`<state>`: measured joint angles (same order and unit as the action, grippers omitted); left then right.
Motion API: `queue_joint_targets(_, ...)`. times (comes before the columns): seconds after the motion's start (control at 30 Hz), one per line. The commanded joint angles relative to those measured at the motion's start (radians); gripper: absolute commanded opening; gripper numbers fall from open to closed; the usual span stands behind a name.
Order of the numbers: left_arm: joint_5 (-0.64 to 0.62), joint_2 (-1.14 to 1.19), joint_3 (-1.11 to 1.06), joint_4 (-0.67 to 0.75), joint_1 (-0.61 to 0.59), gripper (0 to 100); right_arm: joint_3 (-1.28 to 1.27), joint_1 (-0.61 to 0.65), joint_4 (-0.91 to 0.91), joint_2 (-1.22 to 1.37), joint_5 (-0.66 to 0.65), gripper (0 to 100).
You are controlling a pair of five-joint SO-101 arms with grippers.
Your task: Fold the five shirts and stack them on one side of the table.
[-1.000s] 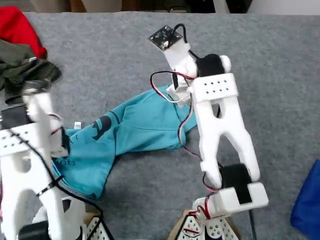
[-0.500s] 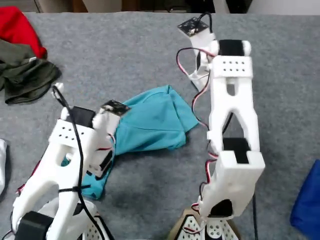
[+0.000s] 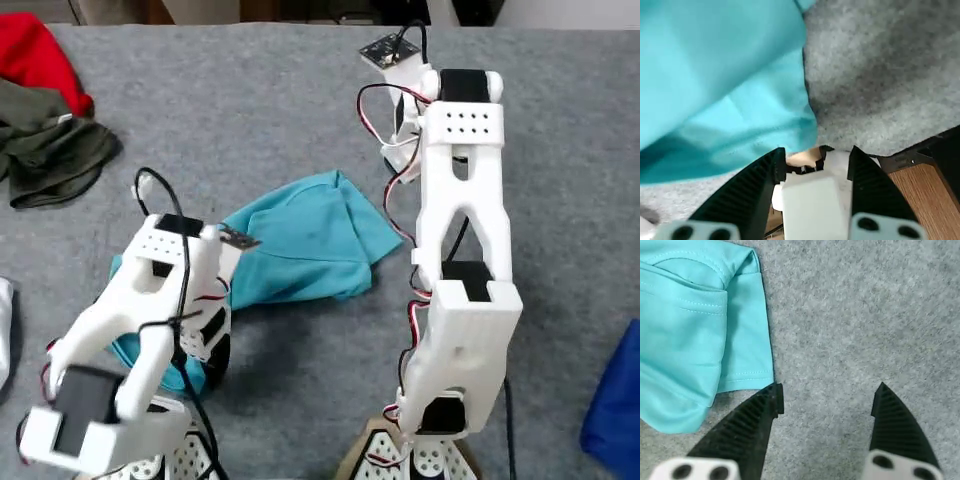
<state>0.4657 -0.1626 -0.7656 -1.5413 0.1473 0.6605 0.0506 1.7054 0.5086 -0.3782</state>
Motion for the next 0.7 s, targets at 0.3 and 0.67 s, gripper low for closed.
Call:
queue_joint_targets(0.3, -0.009, 0.067, -0.051, 0.129, -0.066, 7, 0.053, -0.01, 0.002, -0.004, 0.0, 29.2)
queue_joint_targets(0.67, -0.008, 0.067, -0.04, 0.127, -0.066, 2, 0.053, -0.01, 0.002, -0.004, 0.0, 29.2)
